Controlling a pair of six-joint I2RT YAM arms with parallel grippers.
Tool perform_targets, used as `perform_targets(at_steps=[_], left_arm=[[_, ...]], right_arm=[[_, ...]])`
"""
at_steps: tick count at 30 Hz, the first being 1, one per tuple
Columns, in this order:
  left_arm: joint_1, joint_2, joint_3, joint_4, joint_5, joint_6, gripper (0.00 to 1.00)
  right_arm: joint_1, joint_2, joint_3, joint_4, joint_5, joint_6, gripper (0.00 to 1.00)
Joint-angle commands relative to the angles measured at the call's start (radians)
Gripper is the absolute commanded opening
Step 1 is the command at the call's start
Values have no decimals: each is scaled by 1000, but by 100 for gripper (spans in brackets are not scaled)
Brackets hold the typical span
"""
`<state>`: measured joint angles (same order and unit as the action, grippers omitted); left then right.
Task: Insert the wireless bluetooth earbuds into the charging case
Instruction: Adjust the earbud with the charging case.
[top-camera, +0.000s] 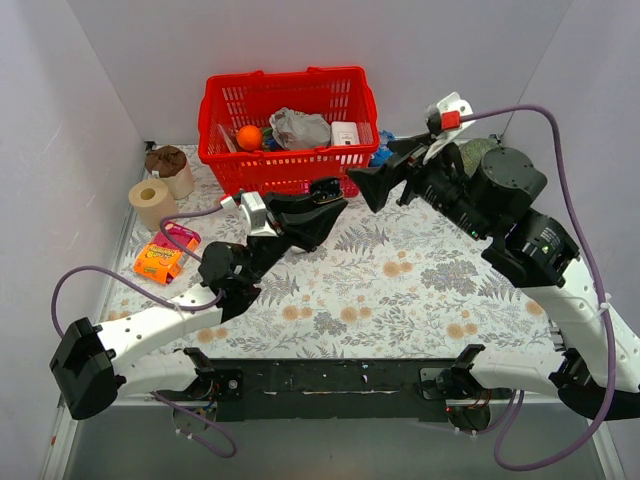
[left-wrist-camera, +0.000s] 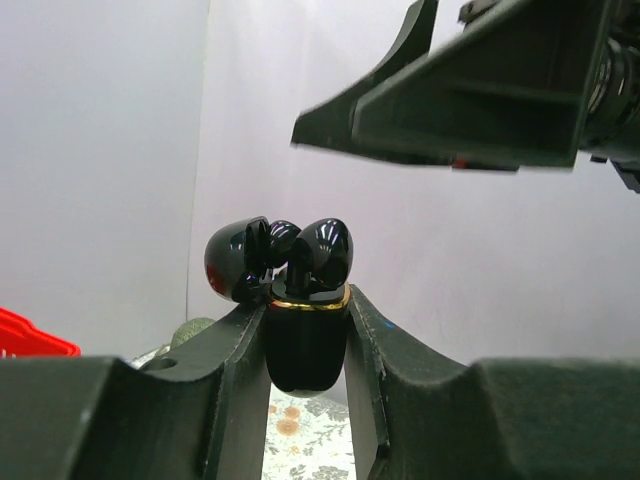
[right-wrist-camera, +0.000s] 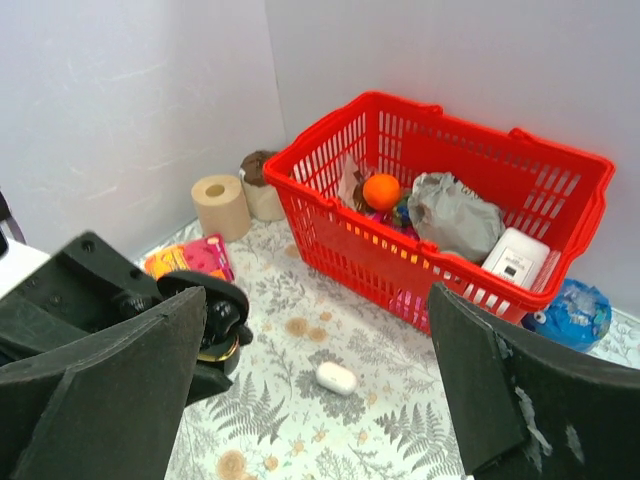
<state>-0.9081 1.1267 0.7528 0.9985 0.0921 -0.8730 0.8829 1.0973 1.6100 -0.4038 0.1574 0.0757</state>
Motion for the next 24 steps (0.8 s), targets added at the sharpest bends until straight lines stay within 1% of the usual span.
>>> perform_targets(at_steps=[1, 3, 4, 6, 7, 8, 9, 10, 11, 12, 13, 14, 15, 16, 17, 19, 20, 21, 22, 23, 24], left_arm=[[0, -89, -33, -21, -61, -58, 0], [0, -117, -50, -38, -48, -75, 0], [0, -133, -76, -41, -37, -93, 0], [0, -180, -105, -40, -9, -113, 0], [0, -195, -121, -37, 3, -129, 0], [0, -229, -153, -20, 12, -135, 0], [2, -243, -170, -3, 36, -142, 0], [2, -257, -187, 29, 46, -161, 0], [2, -278, -210, 37, 52, -165, 0], [2, -288, -214, 38, 57, -162, 0], [2, -297, -217, 25, 75, -153, 0], [2, -301, -216, 13, 78, -138, 0], [2, -312, -219, 5, 80, -121, 0], [2, -315, -222, 5, 75, -107, 0], [2, -317, -224, 8, 72, -78, 0], [2, -308, -219, -13, 57, -51, 0], [2, -301, -207, -36, 31, -37, 0], [2, -292, -184, -55, 20, -14, 0], [2, -272, -173, -81, 14, 2, 0], [2, -262, -164, -84, -3, 11, 0], [2, -249, -158, -86, -14, 26, 0]], right_arm=[[-2, 35, 123, -52, 56, 1, 98], [-2, 26, 101, -37, 8, -16, 98], [-2, 18, 52, -18, -16, -8, 98], [-2, -39, -46, 104, -93, 24, 98], [-2, -74, -111, 190, -104, 53, 98], [-4, -152, -256, 353, -149, 87, 94], [-4, -183, -300, 425, -209, 87, 87], [-4, -198, -318, 451, -249, 72, 87], [-4, -183, -274, 406, -295, 55, 89], [-4, -160, -228, 329, -298, 18, 96], [-4, -90, -160, 262, -312, 6, 97], [-4, -55, -54, 182, -321, -2, 97], [-2, -24, -1, 75, -325, -1, 98], [1, 10, 25, 39, -322, -1, 98], [5, 10, 30, 34, -302, 2, 98], [34, 7, 31, 20, -279, -10, 91], [50, 9, 40, 8, -241, -22, 88], [95, 18, 74, -15, -210, -34, 84], [125, 45, 105, -73, -179, -63, 82], [154, 61, 126, -107, -92, -73, 79], [216, 76, 148, -131, -50, -71, 79]])
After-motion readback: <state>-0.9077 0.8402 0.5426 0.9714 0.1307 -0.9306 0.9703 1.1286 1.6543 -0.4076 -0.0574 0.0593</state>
